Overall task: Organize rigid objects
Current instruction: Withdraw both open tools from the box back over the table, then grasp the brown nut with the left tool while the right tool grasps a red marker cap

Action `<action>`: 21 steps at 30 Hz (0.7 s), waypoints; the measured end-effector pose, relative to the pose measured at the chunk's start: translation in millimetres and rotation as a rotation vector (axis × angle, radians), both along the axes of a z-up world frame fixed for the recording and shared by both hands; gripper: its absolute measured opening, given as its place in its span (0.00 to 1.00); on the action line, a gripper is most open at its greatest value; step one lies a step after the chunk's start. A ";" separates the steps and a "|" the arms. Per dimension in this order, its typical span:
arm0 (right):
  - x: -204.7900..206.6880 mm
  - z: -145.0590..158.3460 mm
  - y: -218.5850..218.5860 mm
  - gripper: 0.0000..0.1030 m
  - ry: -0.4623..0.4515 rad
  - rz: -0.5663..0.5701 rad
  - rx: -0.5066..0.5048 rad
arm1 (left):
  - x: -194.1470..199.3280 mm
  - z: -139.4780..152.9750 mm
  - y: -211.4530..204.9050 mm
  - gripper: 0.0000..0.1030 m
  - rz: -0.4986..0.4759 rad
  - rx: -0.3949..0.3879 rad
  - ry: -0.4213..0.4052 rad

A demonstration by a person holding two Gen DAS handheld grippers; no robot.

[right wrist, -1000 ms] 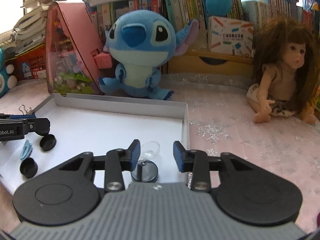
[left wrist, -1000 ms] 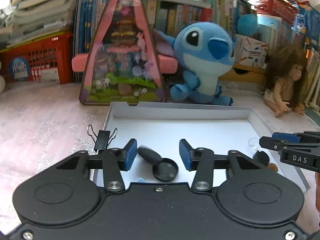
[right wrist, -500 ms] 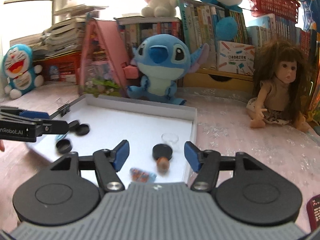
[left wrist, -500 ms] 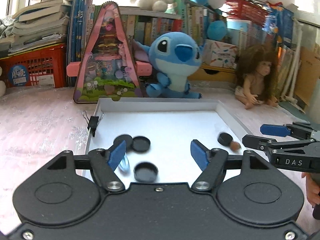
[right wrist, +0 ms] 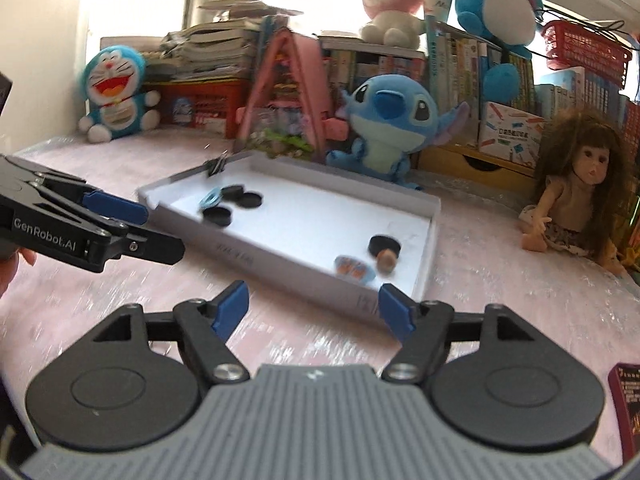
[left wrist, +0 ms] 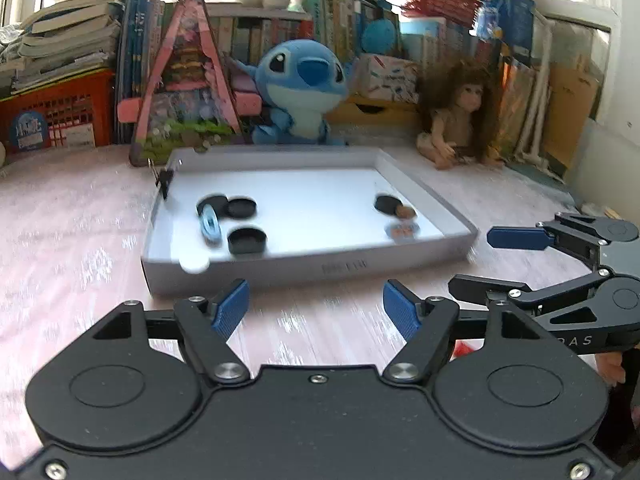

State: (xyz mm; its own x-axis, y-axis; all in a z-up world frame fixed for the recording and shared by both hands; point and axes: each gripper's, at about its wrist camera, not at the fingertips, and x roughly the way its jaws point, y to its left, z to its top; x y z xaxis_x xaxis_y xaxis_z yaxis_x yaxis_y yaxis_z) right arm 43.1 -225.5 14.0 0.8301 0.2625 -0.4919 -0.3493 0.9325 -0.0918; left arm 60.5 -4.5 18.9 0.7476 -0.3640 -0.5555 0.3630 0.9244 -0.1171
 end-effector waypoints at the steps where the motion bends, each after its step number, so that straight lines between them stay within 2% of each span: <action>1: -4.5 -1.7 0.5 0.80 0.003 0.003 0.000 | -6.7 -2.3 0.4 0.70 -0.006 0.004 0.002; 13: -40.0 -17.4 0.2 0.80 0.021 0.012 -0.041 | -50.7 -16.0 0.0 0.69 -0.051 0.037 0.011; 16: -44.9 -21.1 -0.5 0.80 0.032 0.013 -0.048 | -56.6 -18.8 -0.4 0.65 -0.066 0.043 0.015; 21: -49.2 -26.8 0.6 0.80 0.051 0.021 -0.060 | -59.8 -24.3 -3.5 0.45 -0.098 0.039 0.046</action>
State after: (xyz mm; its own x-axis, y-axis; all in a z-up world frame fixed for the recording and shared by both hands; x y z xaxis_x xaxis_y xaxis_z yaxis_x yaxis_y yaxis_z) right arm -6.1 -224.9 -12.9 0.7983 0.2481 -0.5488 -0.3743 0.9183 -0.1293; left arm 0.7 -8.1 -5.4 0.6832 -0.4113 -0.6033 0.4467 0.8890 -0.1002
